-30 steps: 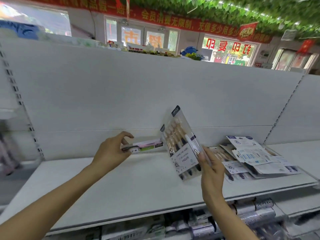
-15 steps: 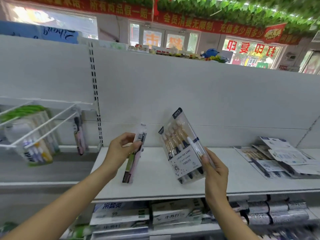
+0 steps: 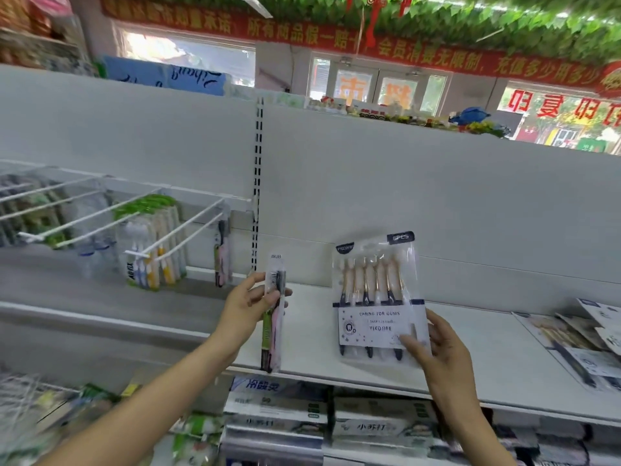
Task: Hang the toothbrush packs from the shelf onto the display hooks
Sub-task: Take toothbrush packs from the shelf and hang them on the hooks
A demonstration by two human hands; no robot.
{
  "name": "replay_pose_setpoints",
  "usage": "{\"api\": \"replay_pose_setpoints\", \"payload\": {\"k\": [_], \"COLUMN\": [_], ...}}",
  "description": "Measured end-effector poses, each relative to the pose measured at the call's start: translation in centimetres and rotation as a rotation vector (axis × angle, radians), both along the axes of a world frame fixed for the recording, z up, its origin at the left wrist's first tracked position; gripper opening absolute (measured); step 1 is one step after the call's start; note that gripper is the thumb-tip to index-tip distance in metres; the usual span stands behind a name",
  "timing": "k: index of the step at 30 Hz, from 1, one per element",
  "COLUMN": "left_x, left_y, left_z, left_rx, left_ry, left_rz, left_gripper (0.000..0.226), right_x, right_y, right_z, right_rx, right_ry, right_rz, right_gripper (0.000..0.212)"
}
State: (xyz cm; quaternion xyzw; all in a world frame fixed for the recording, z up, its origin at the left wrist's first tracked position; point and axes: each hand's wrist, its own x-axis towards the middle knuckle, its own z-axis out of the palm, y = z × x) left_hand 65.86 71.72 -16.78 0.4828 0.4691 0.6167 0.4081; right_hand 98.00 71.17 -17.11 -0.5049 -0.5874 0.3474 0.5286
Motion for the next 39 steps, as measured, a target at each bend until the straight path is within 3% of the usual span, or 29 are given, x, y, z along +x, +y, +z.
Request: {"api": "replay_pose_setpoints", "payload": {"k": [2, 8, 16, 27, 39], "left_x": [-0.1, -0.3, -2.6, -11.4, -15.9], "left_y": [-0.1, -0.7, -1.8, -2.9, -1.9], "left_z": [-0.1, -1.2, -0.2, -0.7, -0.8], "left_rx": [0.006, -0.033, 0.007, 0.007, -0.018], "left_ry": [0.031, 0.058, -0.035, 0.004, 0.070], "left_rz": [-0.003, 0.036, 0.103, 0.138, 0.125], "left_gripper": [0.029, 0.017, 0.010, 0.011, 0.012], "right_x": [1.0, 0.9, -4.0, -11.8, -17.2], "right_y": [-0.1, 0.0, -0.8, -2.6, -4.3], "right_z": [-0.7, -1.4, -0.9, -0.7, -1.4], "right_rx": [-0.105, -0.189, -0.118, -0.053, -0.059], "right_ry": [-0.013, 0.060, 0.096, 0.111, 0.110], "right_rz": [0.018, 0.008, 0.018, 0.031, 0.016], "right_gripper": [0.049, 0.037, 0.033, 0.032, 0.031]}}
